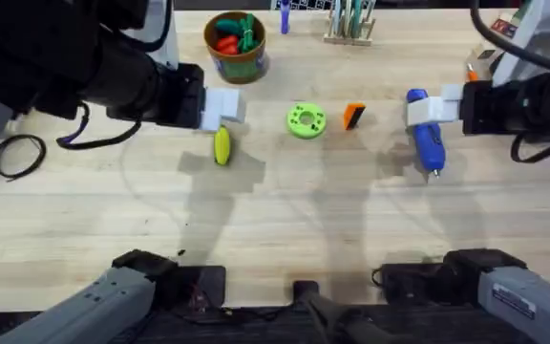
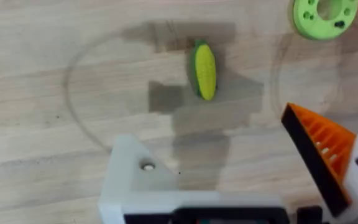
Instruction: Pick up the gripper from the table and insert it into the empty holder that is missing its gripper. Then pick up a screw, insert it into the mounting hole, and use the screwdriver to tighten it. Finally, clean up the table by picking up the vegetable and placing it into the bucket.
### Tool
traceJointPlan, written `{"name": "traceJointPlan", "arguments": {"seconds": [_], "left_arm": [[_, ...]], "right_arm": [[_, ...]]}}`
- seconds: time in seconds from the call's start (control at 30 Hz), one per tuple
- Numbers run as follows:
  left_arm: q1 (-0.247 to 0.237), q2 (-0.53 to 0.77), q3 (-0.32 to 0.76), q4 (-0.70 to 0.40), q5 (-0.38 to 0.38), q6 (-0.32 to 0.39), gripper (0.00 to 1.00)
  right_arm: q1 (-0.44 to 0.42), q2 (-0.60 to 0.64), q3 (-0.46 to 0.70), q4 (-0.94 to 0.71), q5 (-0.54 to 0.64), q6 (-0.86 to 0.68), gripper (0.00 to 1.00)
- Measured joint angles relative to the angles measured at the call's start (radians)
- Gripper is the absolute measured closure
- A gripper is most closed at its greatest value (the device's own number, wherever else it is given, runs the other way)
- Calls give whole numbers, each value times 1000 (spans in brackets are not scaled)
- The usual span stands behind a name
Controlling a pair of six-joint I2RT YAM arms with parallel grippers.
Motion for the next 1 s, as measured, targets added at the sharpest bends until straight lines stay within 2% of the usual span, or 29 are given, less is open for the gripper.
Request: {"name": "traceJointPlan", "arguments": {"seconds": [0.27, 0.7, 0.83, 1.0], "left_arm": [[0, 0, 0, 77, -68, 0, 15], [0, 0, 0, 218, -120, 27, 15], [14, 0, 0, 260, -120, 32, 16], [61, -35, -1, 271, -116, 34, 14]], "right_arm": [[0, 0, 0, -1, 0, 0, 10], [0, 0, 0, -1, 0, 0, 10], [0, 0, 0, -2, 0, 0, 10], [0, 0, 0, -2, 0, 0, 10]]}}
